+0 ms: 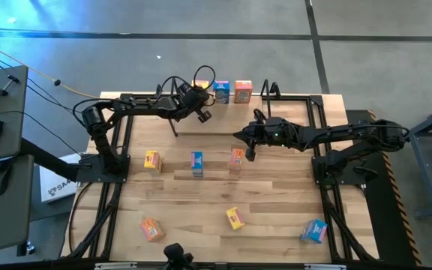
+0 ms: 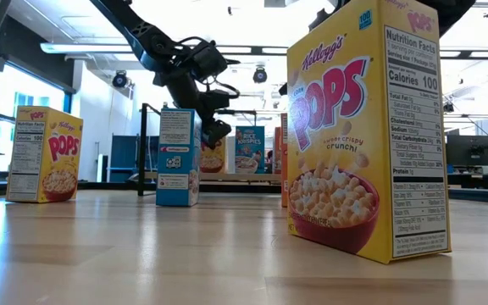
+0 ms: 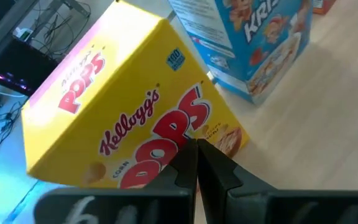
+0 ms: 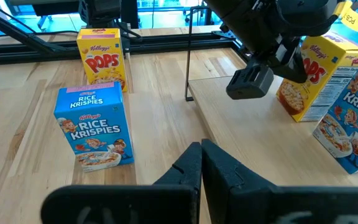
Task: Stack cereal on shelf
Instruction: Put the top right yellow cereal box on the shelf, then put the top orange cereal box on the shelf aligned with the other orange cereal box
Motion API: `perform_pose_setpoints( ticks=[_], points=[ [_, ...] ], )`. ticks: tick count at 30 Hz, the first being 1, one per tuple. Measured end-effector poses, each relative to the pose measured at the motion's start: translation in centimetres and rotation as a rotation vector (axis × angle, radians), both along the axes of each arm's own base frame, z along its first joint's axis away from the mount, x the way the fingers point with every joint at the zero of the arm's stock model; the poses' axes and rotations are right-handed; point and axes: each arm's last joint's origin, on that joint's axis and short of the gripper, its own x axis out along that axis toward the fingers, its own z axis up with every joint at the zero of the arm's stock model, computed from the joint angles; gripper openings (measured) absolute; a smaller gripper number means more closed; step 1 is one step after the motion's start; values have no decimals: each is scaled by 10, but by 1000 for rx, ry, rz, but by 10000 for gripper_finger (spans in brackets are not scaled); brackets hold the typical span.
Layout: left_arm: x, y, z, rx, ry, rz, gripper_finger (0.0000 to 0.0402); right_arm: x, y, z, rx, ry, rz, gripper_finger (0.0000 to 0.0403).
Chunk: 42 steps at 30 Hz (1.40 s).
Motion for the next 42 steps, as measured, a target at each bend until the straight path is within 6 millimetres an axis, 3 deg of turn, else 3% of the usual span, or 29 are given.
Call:
perform_pose_setpoints(
  ticks=[29, 38, 42],
  points=[
    [5, 1, 7, -26, -89, -126, 0, 0, 0, 0, 0, 0, 0, 0],
    [5, -30, 48, -87, -267, -424, 0, 0, 0, 0, 0, 0, 0, 0],
    [-12, -45, 60, -74, -383, -525, 0, 0, 0, 0, 4, -1, 3, 0]
  ],
)
